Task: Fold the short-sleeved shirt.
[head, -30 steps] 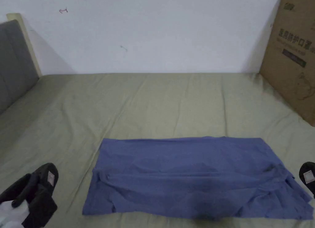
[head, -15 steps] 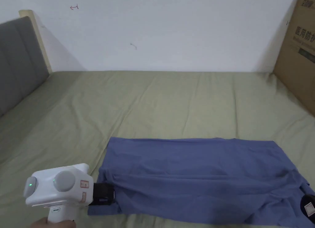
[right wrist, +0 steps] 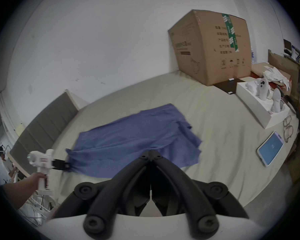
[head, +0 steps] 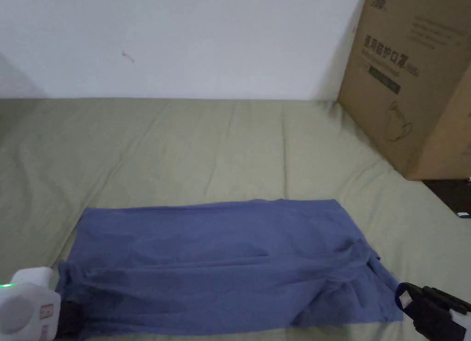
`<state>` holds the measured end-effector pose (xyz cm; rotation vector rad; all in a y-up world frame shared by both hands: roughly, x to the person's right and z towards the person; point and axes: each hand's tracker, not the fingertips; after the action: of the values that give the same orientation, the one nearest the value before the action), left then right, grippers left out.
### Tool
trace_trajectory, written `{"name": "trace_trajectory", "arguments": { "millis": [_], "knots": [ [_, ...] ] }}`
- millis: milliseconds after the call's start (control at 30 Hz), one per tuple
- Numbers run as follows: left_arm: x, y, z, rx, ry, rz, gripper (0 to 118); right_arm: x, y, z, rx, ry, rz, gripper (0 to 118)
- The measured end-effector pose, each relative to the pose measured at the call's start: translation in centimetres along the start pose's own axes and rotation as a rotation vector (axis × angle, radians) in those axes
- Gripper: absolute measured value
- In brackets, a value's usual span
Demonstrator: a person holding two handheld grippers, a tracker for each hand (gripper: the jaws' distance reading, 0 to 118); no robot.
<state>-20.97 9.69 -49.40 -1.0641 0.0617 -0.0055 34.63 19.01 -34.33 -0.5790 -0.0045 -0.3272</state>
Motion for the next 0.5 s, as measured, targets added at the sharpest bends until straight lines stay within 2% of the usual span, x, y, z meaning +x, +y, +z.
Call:
{"name": "trace_trajectory", "arguments": {
  "millis": [33,67,100,167,200,233,267,300,333,367,500],
  "knots": [
    [-0.2,0.0,0.7,0.026,-0.053,-0.008,3,1.1,0.5,-1.0,-0.025,-0.025,-0.008,0],
    [-0.2,0.0,1.1,0.024,-0.075,-0.002,3,2.7,1.3,-2.2,-0.064,-0.027,-0.054,0],
    [0.1,-0.2,2.4,0.022,-0.175,0.036,3,4.2,2.0,-3.5,-0.109,-0.010,-0.121,0],
    [0.4,-0.1,3.0,0.018,-0.157,0.039,3,6.6,3.3,-6.3,-0.187,-0.010,-0.245,5],
    [0.5,0.0,3.2,0.021,-0.154,0.032,3,7.5,3.9,-7.8,-0.252,0.000,-0.286,31],
    [0.4,0.2,3.6,0.025,-0.148,0.017,3,8.6,4.4,-9.6,-0.319,0.033,-0.322,31],
    [0.4,0.3,3.7,0.023,-0.145,0.007,3,9.6,4.7,-11.4,-0.390,0.020,-0.346,44],
    [0.4,0.4,3.8,0.015,-0.144,0.002,3,8.9,4.4,-12.7,-0.461,-0.020,-0.375,73],
    [0.4,0.5,3.9,0.011,-0.146,0.000,3,9.3,4.1,-14.1,-0.511,-0.041,-0.386,107],
    [0.1,0.7,3.8,0.007,-0.150,0.001,3,9.7,3.7,-14.9,-0.526,-0.040,-0.397,116],
    [0.0,0.8,3.4,-0.013,-0.147,0.003,3,8.4,3.1,-17.0,-0.602,-0.109,-0.348,115]
  ]
}}
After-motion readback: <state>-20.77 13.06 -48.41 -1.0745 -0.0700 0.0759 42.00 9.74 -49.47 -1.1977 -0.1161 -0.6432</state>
